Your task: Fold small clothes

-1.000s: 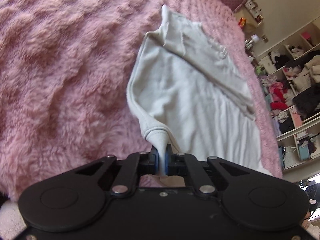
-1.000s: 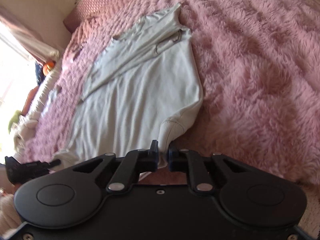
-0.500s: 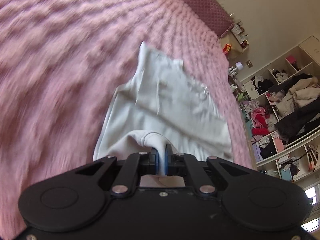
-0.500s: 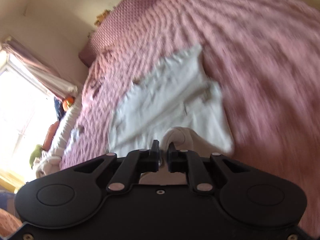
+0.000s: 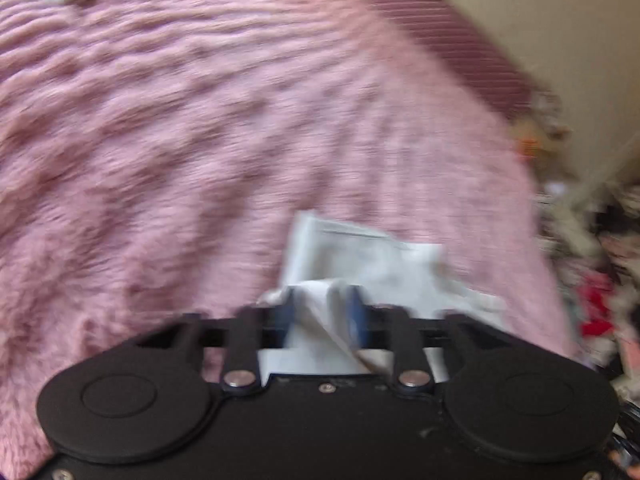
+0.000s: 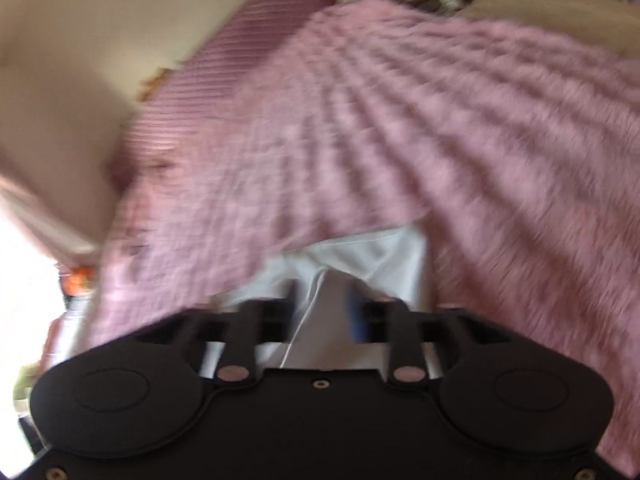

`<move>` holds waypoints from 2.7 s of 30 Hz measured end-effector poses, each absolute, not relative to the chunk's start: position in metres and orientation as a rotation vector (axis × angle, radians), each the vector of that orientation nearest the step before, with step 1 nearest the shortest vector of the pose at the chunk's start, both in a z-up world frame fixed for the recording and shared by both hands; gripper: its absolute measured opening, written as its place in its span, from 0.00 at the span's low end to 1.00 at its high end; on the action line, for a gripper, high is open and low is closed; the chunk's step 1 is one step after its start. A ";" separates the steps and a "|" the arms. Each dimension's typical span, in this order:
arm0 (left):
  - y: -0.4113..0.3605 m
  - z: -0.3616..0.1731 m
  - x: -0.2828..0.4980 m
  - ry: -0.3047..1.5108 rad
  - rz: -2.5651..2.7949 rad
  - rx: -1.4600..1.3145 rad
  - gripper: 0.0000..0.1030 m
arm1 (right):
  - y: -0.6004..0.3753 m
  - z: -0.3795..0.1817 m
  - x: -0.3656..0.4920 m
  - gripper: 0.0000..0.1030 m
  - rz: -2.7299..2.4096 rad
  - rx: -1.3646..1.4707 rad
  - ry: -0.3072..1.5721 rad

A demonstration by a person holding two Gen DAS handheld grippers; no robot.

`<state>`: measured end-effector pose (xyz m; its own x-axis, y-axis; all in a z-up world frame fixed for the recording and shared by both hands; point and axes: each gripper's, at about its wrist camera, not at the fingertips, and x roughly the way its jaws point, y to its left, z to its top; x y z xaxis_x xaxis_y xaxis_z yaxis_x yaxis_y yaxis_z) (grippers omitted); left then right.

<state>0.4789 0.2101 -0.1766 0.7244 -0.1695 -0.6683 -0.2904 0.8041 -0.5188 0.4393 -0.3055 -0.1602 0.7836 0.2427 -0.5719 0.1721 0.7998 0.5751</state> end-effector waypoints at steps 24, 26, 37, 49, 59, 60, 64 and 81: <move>0.233 -0.242 0.342 0.834 -0.186 -0.457 0.59 | -0.318 -0.210 0.331 0.46 0.168 0.365 0.871; 0.230 -0.245 0.341 0.839 -0.192 -0.447 0.59 | -0.315 -0.214 0.329 0.46 0.170 0.356 0.876; 0.209 -0.255 0.353 0.849 -0.164 -0.356 0.26 | -0.299 -0.226 0.334 0.29 0.177 0.296 0.911; 0.199 -0.218 0.364 0.868 -0.196 -0.187 0.03 | -0.310 -0.189 0.318 0.04 0.242 0.253 0.857; 0.204 -0.255 0.385 1.018 -0.190 -0.185 0.12 | -0.325 -0.247 0.317 0.02 0.210 0.330 0.927; 0.209 -0.251 0.385 1.018 -0.202 -0.199 0.19 | -0.327 -0.245 0.316 0.04 0.219 0.335 0.922; 0.233 -0.224 0.396 0.953 -0.186 -0.237 0.43 | -0.335 -0.223 0.321 0.18 0.263 0.317 0.917; 0.169 -0.218 0.533 0.796 -0.049 -0.198 0.50 | -0.265 -0.212 0.471 0.26 0.006 0.090 0.748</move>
<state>0.5328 0.1693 -0.2185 0.6997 -0.1179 -0.7046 -0.0308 0.9804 -0.1946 0.4708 -0.2653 -0.2119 0.7331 0.0377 -0.6791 0.0264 0.9961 0.0839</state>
